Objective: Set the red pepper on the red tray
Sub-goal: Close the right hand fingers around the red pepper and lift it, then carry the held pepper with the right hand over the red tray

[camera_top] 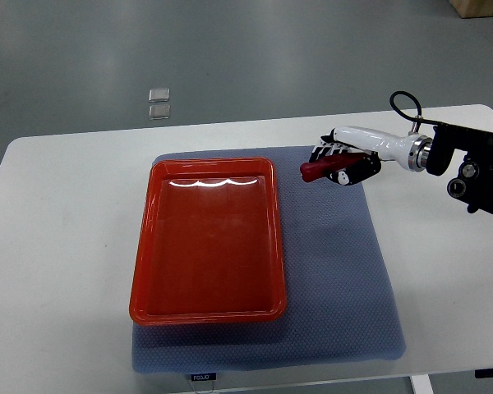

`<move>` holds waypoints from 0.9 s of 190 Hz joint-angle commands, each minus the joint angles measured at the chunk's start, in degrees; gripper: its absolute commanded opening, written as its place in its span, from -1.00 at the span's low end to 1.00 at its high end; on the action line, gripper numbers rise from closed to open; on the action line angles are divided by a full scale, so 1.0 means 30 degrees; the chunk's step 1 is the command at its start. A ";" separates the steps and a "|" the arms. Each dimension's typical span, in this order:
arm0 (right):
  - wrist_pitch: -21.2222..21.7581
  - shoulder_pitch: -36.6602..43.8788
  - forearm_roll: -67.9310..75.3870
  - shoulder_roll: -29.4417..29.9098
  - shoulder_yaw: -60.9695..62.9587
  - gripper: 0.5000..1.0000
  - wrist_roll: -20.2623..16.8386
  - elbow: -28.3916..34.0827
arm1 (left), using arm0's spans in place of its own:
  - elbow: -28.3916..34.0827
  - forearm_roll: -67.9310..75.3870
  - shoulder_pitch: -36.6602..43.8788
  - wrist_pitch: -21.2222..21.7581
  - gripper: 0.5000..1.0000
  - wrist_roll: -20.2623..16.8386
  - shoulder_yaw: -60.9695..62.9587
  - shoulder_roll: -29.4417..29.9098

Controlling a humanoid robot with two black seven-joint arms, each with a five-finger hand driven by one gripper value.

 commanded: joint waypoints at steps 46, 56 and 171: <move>0.0911 0.1862 0.0323 0.0348 -0.0161 -1.00 -0.0030 0.0173 | -0.0002 0.0003 0.0000 -0.0001 1.00 -0.0029 -0.0057 0.0000; 0.1028 0.2184 0.0469 0.0699 -0.0190 -1.00 -0.0059 0.0173 | -0.0002 0.0003 0.0000 -0.0001 1.00 0.0000 -0.0057 0.0000; 0.0969 0.4939 0.2139 0.9782 -0.4614 -1.00 -0.0059 -0.4896 | -0.0178 0.0003 0.0000 -0.0001 1.00 0.0000 -0.0087 0.0000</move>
